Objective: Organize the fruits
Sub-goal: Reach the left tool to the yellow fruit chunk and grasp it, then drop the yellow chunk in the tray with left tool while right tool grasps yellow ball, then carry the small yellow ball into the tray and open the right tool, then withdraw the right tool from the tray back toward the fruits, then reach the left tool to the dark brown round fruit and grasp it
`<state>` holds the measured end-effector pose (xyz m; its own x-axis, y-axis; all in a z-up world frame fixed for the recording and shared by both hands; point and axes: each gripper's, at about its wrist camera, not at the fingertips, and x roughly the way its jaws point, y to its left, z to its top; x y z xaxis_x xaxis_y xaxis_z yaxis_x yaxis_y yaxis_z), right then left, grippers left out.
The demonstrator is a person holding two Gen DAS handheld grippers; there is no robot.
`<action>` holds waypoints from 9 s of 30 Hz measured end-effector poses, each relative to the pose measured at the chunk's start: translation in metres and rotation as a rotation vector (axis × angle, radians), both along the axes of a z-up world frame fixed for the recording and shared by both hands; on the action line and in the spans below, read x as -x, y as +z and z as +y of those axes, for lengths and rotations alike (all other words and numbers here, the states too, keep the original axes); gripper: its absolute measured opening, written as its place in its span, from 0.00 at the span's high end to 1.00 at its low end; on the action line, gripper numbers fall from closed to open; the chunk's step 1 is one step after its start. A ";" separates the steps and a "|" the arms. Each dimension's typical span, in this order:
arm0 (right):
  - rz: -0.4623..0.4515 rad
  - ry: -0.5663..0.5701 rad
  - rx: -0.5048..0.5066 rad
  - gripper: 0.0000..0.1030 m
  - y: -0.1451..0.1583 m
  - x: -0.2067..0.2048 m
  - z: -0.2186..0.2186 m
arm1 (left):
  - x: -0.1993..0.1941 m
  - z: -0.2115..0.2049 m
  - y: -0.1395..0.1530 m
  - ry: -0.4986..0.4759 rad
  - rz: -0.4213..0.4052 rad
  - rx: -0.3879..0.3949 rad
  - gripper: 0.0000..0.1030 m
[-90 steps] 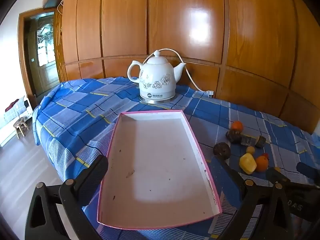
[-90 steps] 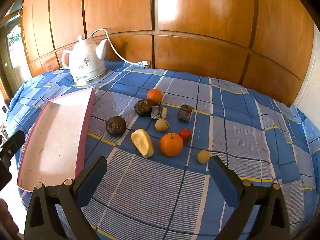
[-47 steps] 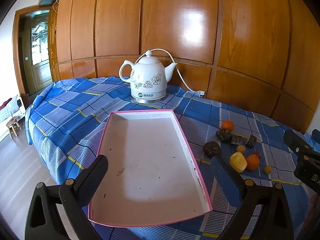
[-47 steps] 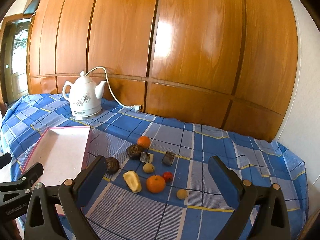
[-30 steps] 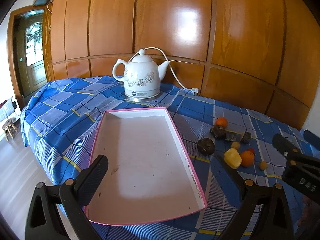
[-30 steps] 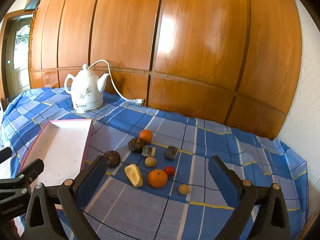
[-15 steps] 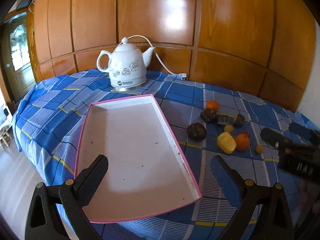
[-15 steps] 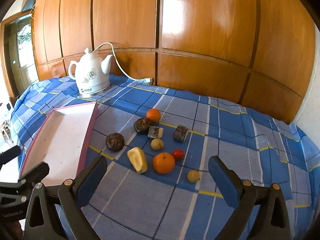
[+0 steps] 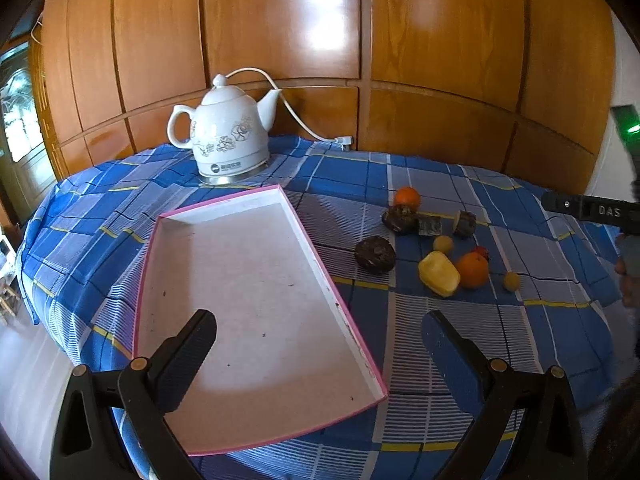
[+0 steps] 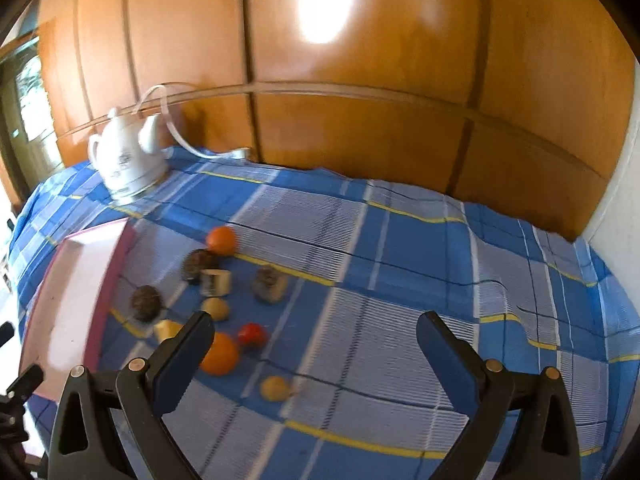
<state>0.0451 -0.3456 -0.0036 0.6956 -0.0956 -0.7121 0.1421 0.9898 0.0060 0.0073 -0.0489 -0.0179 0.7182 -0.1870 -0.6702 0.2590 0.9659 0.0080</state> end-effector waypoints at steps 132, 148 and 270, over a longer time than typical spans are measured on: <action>0.264 0.607 -0.209 0.76 -0.066 -0.070 0.264 | -0.022 0.156 -0.014 0.375 0.043 0.116 0.16; 0.193 0.543 -0.194 0.73 -0.049 -0.045 0.231 | -0.013 0.119 -0.006 0.280 0.028 0.085 0.16; 0.234 -0.055 -0.175 0.66 -0.051 -0.030 -0.044 | -0.039 -0.113 -0.052 -0.430 0.234 -0.119 0.54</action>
